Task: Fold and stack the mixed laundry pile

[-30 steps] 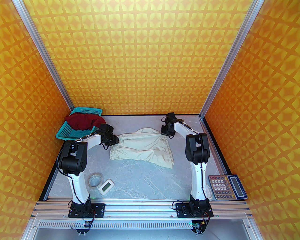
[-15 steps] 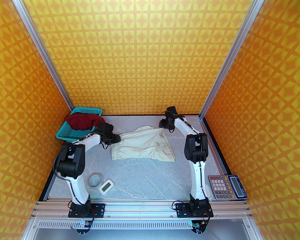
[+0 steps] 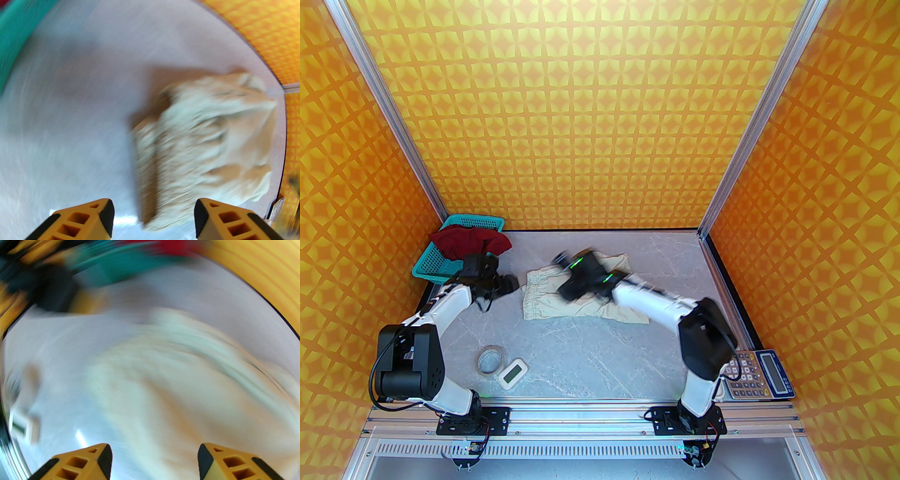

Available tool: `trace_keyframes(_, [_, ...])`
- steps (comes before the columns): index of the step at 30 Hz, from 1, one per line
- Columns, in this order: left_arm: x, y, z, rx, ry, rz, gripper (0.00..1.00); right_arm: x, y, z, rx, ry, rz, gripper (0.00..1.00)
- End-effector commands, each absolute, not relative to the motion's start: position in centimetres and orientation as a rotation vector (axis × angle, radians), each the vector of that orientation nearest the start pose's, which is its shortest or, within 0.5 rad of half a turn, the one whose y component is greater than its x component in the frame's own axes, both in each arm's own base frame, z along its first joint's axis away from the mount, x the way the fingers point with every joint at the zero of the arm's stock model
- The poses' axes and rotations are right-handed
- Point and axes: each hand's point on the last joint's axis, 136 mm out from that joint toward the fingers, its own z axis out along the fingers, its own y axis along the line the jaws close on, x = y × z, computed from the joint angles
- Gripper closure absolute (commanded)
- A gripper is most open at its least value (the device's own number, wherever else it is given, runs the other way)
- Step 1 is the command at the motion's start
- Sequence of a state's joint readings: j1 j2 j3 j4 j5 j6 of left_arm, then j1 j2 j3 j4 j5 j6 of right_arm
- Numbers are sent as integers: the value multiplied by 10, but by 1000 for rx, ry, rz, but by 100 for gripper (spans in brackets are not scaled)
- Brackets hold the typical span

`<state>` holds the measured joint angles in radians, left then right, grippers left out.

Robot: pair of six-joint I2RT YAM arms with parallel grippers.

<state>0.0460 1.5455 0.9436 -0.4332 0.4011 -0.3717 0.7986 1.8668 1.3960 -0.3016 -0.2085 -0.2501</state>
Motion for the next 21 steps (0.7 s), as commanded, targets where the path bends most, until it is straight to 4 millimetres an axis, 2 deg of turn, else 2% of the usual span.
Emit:
trace_keyframes(1, [364, -55, 101, -405, 2530, -757, 39, 331, 426, 108, -1595, 1784, 423, 34])
trace_keyframes(4, [360, -49, 93, -462, 2522, -797, 39, 340, 439, 84, -1692, 1766, 352, 34])
trace_keyframes(6, [360, -48, 92, -478, 2512, -818, 39, 341, 442, 65, -1775, 1755, 301, 34])
trace_keyframes(9, [361, -52, 94, -483, 2501, -856, 38, 343, 445, 46, -1824, 1750, 252, 35])
trace_keyframes(13, [360, -52, 90, -519, 2509, -866, 35, 346, 450, 28, -1865, 1756, 232, 44])
trace_keyframes(16, [357, -53, 86, -557, 2515, -884, 33, 352, 450, 21, -1843, 1772, 202, 62])
trace_keyframes(17, [356, -56, 85, -564, 2512, -901, 34, 354, 449, 22, -1832, 1771, 184, 72])
trace_keyframes(21, [351, -65, 80, -588, 2514, -952, 31, 362, 450, 49, -1737, 1717, 191, 98])
